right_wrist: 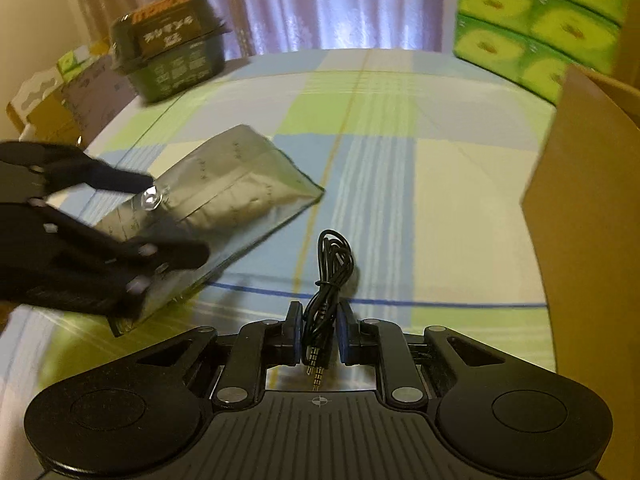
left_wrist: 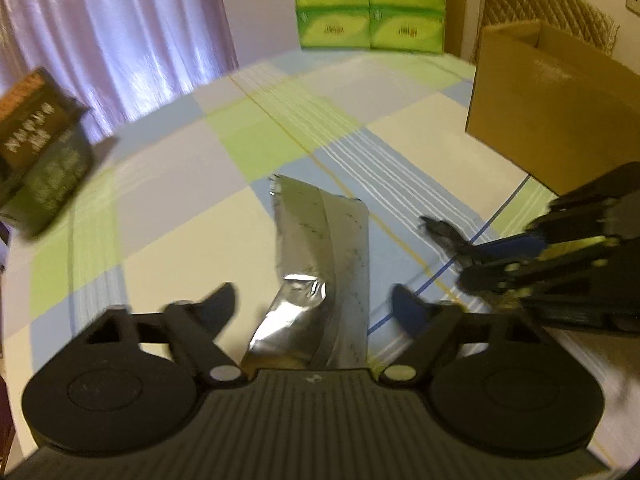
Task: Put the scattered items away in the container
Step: 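Grasp the silver foil packet with the left tool while the right tool grasps the black cable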
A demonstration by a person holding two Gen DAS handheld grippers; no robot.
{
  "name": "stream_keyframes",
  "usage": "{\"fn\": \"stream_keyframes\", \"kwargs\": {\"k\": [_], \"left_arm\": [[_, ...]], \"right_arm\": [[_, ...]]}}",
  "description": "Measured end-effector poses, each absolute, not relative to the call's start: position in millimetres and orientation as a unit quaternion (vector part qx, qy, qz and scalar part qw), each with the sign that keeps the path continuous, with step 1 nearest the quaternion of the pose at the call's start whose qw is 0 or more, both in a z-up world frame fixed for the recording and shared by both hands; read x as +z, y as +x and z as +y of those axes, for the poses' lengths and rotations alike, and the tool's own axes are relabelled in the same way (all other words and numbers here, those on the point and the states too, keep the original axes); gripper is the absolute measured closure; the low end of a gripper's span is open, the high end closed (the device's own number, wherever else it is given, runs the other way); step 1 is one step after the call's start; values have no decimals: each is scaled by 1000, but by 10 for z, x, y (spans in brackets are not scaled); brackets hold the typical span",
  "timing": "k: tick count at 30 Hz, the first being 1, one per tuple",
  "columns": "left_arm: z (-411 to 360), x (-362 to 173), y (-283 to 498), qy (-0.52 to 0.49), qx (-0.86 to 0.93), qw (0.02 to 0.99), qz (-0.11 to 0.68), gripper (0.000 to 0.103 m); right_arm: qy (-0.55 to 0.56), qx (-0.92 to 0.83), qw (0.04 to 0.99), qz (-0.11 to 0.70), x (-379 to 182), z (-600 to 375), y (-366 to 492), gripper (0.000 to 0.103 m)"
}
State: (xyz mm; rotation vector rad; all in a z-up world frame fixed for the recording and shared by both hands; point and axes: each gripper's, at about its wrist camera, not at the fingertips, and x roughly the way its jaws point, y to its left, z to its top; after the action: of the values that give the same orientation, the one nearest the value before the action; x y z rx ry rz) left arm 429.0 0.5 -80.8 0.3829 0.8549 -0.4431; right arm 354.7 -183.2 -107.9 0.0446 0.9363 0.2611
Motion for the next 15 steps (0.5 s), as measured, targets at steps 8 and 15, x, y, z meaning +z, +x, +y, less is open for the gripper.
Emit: {"fn": "stream_keyframes", "kwargs": {"k": [8,15], "left_arm": [[-78,-734,4065,188,-209,854,438,77],[-11,-651,3147,159,-228,836,473,80]], "right_arm": [[49,141,877,457,-888,-2021,3316,84],[47,193,853,483,-805,-2051,2697,84]]}}
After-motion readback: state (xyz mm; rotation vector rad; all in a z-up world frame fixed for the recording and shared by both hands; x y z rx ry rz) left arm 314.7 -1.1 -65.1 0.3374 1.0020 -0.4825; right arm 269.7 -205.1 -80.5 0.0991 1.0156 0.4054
